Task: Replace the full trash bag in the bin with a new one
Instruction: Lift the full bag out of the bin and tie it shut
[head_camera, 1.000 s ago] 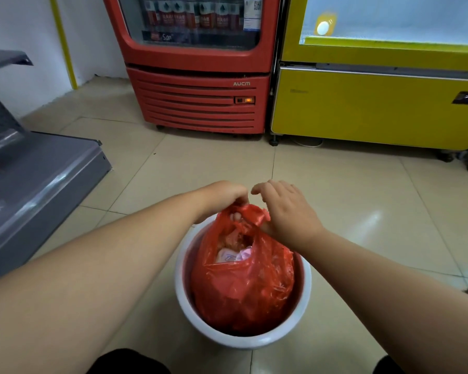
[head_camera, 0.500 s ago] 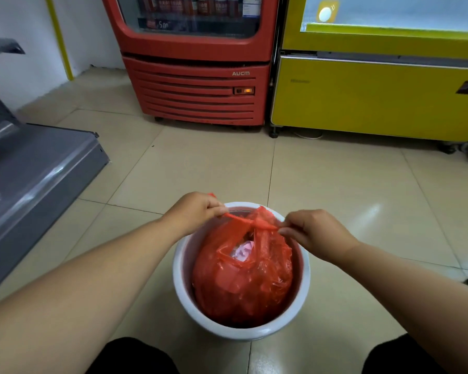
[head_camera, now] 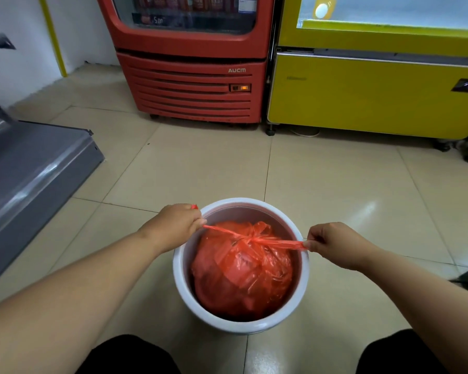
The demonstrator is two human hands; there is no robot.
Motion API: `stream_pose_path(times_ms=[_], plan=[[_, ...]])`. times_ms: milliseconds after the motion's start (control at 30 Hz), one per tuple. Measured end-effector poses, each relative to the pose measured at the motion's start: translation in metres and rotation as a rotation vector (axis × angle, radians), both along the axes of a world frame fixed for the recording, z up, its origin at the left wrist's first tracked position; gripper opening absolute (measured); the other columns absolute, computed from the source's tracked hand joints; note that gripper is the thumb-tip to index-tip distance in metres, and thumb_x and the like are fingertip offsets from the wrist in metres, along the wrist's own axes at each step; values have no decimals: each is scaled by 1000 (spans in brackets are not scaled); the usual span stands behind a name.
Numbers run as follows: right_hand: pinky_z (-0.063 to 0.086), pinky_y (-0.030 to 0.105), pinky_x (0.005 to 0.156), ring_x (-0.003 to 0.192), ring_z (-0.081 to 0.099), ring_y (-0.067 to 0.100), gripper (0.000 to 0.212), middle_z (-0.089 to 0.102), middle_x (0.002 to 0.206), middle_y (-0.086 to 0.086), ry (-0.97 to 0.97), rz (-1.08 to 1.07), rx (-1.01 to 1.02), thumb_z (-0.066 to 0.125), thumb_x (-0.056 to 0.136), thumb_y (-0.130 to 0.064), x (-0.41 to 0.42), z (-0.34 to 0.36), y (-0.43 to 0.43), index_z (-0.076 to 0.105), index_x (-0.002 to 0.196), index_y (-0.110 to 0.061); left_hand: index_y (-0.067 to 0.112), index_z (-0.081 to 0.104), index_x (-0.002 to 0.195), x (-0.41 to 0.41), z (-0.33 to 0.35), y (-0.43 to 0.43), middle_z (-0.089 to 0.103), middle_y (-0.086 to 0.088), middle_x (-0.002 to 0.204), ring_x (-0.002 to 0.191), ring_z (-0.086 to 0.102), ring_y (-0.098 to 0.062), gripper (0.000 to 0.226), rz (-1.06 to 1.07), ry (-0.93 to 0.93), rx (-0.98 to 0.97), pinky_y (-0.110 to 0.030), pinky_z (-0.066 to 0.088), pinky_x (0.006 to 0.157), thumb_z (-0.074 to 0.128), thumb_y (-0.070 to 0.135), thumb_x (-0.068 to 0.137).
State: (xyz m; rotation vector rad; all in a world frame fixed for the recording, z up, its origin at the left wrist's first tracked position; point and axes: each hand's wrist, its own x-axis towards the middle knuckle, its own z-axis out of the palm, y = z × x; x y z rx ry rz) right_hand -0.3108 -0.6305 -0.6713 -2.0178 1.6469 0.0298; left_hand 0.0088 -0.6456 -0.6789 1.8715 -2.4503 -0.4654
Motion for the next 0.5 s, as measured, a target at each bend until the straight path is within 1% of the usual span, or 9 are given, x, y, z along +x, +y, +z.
stream_pose_path(times_ms=[100, 133, 200, 233, 300, 333, 367, 433, 500], plan=[[39, 24, 60, 59, 47, 12, 33, 56, 55, -10, -356, -229, 112, 63, 88, -27, 9, 3, -4, 58, 58, -16, 19, 41, 59, -9, 8, -1, 41, 3, 66, 74, 46, -21, 36, 84, 204, 70, -23, 34, 62, 52, 29, 92], [42, 27, 67, 64, 50, 13, 30, 59, 59, -5, -530, -313, 141, 63, 88, -25, 14, 4, -5, 61, 60, -14, 20, 37, 56, -17, 11, -1, 38, 4, 62, 66, 42, -18, 40, 143, 308, 86, -19, 30, 57, 56, 28, 90], [47, 26, 76, 71, 53, 17, 21, 59, 63, 3, -889, -457, 229, 60, 90, -17, 31, 6, -8, 64, 75, -3, 21, 41, 56, -37, 11, -1, 40, 4, 58, 57, 38, -14, 38, 300, 524, 134, -23, 29, 53, 57, 26, 90], [49, 24, 77, 72, 53, 19, 21, 57, 61, 4, -1052, -527, 291, 57, 91, -14, 41, 7, -8, 62, 80, 2, 22, 48, 59, -46, 8, -1, 46, 2, 61, 59, 43, -15, 32, 380, 625, 137, -26, 34, 57, 55, 25, 91], [50, 26, 84, 73, 58, 21, 32, 61, 59, 7, -1284, -664, 392, 53, 93, -13, 59, 9, -10, 57, 65, 1, 17, 64, 84, -64, 0, -3, 62, -3, 81, 83, 59, -20, 18, 553, 853, 125, -29, 44, 80, 49, 19, 94], [48, 28, 87, 75, 62, 21, 41, 67, 62, 9, -1344, -715, 418, 52, 94, -16, 67, 9, -11, 53, 55, -4, 11, 63, 103, -72, -2, -3, 65, -4, 91, 96, 61, -22, 20, 637, 1001, 137, -32, 44, 91, 45, 15, 96], [48, 29, 87, 74, 62, 22, 47, 71, 65, 11, -1384, -754, 433, 52, 94, -20, 74, 9, -11, 48, 49, -9, 9, 56, 118, -81, -1, -4, 65, -5, 94, 99, 62, -22, 26, 711, 1163, 163, -33, 45, 95, 41, 12, 97], [48, 29, 78, 61, 61, 22, 52, 70, 58, 10, -1489, -841, 443, 49, 96, -30, 85, 6, -13, 43, 48, -13, 15, 45, 127, -94, 3, -7, 60, -6, 81, 75, 64, -17, 32, 841, 1490, 190, -29, 50, 80, 32, 6, 99], [51, 27, 59, 40, 56, 17, 50, 55, 41, 3, -1628, -999, 416, 43, 98, -33, 92, 4, -13, 37, 52, -13, 17, 42, 126, -96, 8, -9, 46, -3, 66, 44, 47, -8, 38, 956, 1633, 134, -21, 47, 55, 27, -1, 96]])
